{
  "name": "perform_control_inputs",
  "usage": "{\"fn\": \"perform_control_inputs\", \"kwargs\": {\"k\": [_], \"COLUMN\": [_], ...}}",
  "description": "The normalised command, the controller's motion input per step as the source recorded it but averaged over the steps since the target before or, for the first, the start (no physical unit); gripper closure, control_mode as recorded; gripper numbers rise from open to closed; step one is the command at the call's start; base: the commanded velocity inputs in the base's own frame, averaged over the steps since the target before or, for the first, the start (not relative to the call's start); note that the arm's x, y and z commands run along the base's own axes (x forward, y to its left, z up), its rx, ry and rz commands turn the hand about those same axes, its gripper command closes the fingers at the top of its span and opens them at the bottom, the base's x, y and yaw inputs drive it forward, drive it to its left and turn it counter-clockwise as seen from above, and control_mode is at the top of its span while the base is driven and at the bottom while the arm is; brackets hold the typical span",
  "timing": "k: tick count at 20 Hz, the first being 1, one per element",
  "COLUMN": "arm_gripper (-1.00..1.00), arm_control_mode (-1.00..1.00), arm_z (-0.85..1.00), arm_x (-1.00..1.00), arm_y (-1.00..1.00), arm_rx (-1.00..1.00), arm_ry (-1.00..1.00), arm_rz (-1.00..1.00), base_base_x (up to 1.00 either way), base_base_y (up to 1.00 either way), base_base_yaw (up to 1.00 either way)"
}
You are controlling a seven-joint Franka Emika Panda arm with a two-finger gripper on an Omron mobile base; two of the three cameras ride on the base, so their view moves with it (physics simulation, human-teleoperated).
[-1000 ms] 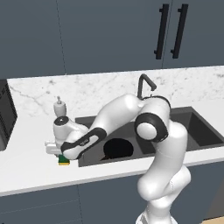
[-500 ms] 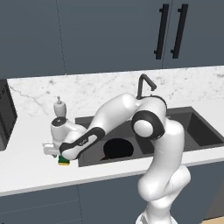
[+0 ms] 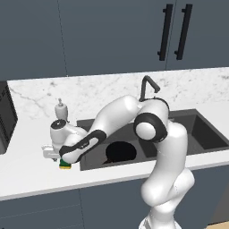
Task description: Pick the pan and sponge and place them into the sink. Then turn on the water.
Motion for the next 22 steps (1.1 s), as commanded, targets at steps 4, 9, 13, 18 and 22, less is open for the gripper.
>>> {"fn": "perform_control_inputs", "kwargs": {"k": [4, 9, 13, 18, 22], "arm_gripper": [-1.00, -1.00, -1.00, -1.00, -1.00], "arm_control_mode": [-1.00, -1.00, -1.00, -1.00, -1.00], "arm_z": [-0.01, 0.00, 0.00, -0.04, -0.18], "arm_x": [0.00, 0.00, 0.00, 0.00, 0.00], "arm_y": [-0.04, -0.11, -0.11, 0.00, 0.00], "arm_rx": [0.00, 0.00, 0.00, 0.00, 0.00], "arm_ry": [0.00, 0.00, 0.00, 0.00, 0.00], "arm_rz": [0.00, 0.00, 0.00, 0.00, 0.00], "base_base_x": [0.00, 0.00, 0.00, 0.00, 0.00], "base_base_y": [0.00, 0.00, 0.00, 0.00, 0.00], "base_base_yaw": [0.00, 0.00, 0.00, 0.00, 0.00]}}
